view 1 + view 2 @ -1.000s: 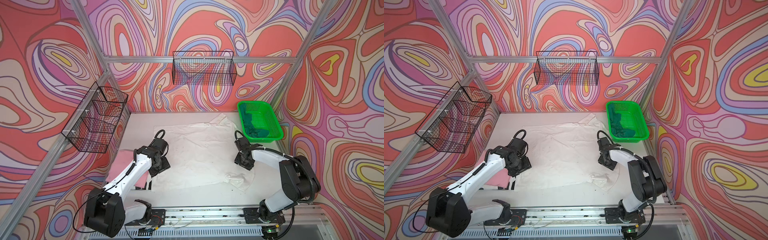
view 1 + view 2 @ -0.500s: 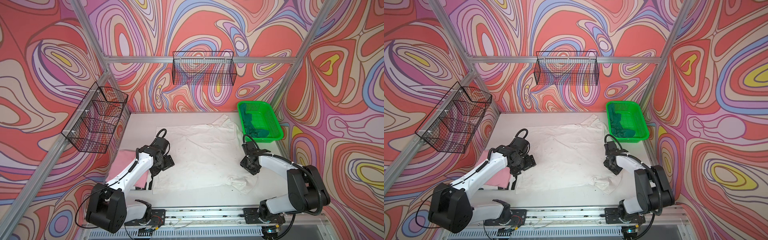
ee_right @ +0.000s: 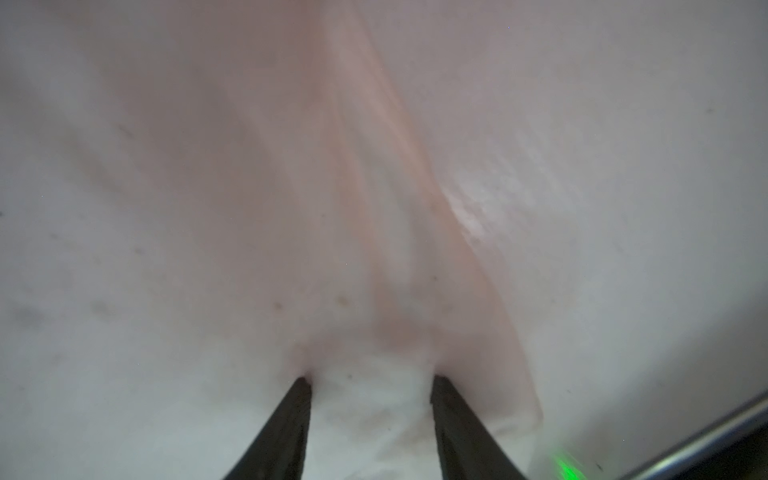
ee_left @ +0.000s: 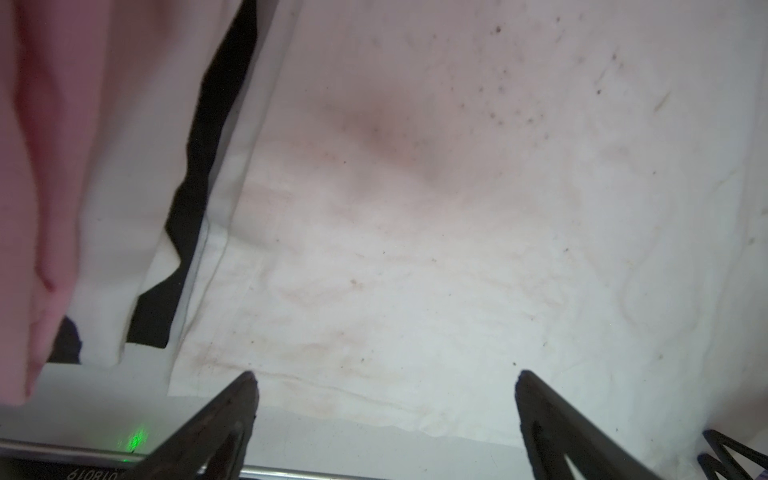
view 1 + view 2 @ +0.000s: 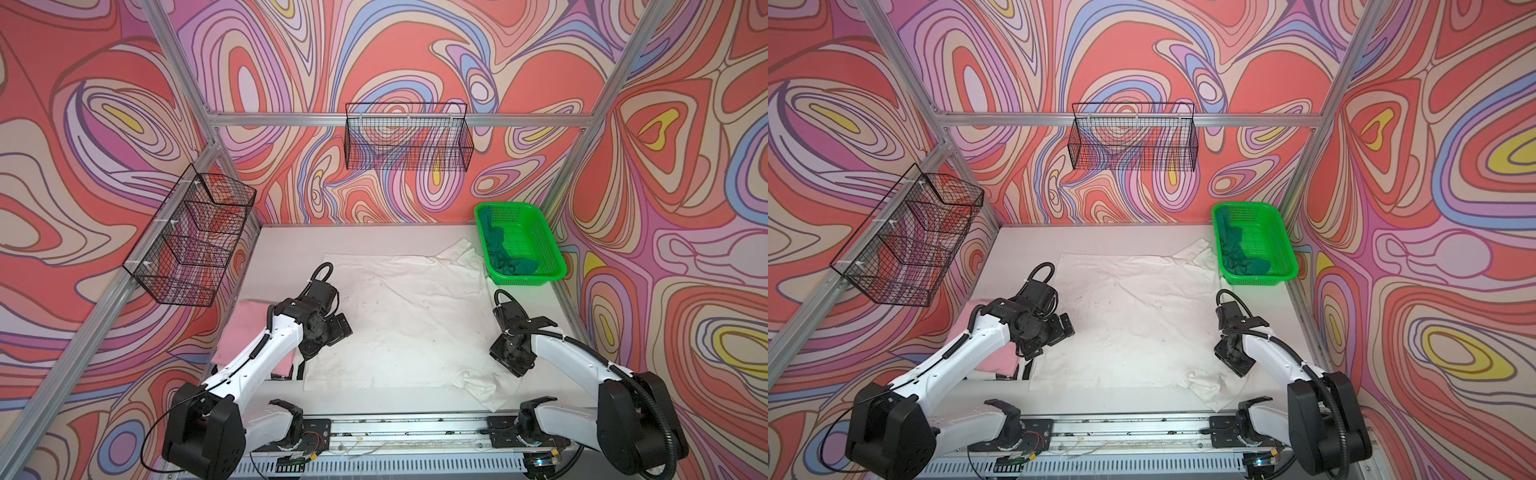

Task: Fold and stack the t-shirts

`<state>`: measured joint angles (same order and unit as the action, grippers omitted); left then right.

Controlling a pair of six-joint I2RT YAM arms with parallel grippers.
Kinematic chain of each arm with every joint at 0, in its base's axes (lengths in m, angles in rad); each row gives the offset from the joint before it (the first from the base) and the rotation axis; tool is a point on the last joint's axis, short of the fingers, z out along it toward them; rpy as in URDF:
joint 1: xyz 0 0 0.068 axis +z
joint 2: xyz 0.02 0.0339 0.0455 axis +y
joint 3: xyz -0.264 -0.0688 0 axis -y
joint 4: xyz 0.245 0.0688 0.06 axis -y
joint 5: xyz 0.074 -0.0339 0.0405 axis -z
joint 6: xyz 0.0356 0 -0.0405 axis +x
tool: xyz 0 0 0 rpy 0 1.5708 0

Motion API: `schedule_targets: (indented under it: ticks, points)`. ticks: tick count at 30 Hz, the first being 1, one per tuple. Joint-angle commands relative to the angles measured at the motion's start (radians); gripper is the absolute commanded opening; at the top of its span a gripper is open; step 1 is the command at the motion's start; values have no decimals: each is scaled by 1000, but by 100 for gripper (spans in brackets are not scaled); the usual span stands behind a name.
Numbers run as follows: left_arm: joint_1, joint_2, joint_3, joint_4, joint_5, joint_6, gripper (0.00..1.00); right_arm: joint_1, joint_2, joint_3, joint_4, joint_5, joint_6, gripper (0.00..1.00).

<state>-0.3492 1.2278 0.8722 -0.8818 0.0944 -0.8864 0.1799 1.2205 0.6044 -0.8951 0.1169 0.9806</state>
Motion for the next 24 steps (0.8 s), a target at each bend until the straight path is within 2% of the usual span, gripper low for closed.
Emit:
schedule_targets:
  ticks: [1, 6, 10, 11, 12, 17, 19, 22, 24]
  points:
    - [-3, 49, 122, -12, -53, 2, 100, 2, -17, 153, -97, 57, -11, 53]
    - [50, 207, 395, -50, -86, 50, 100, 3, 106, 486, -76, 58, -125, 54]
    - [146, 366, 585, -73, -60, 52, 100, 3, 291, 727, -25, 4, -167, 52]
    - [176, 406, 624, -76, -24, 44, 100, 3, 346, 791, -9, -8, -175, 51]
    - [194, 436, 651, -66, 3, 41, 100, 3, 394, 832, 3, -24, -180, 51]
    - [244, 638, 866, -103, -31, 44, 98, 3, 638, 1052, 44, -75, -186, 49]
    - [259, 722, 941, -116, -49, 51, 97, 3, 716, 1108, 54, -94, -183, 49]
    - [288, 859, 1057, -140, -8, 43, 93, 2, 822, 1173, 71, -123, -168, 48]
    - [296, 942, 1150, -169, -32, 45, 93, 4, 885, 1209, 87, -162, -155, 46]
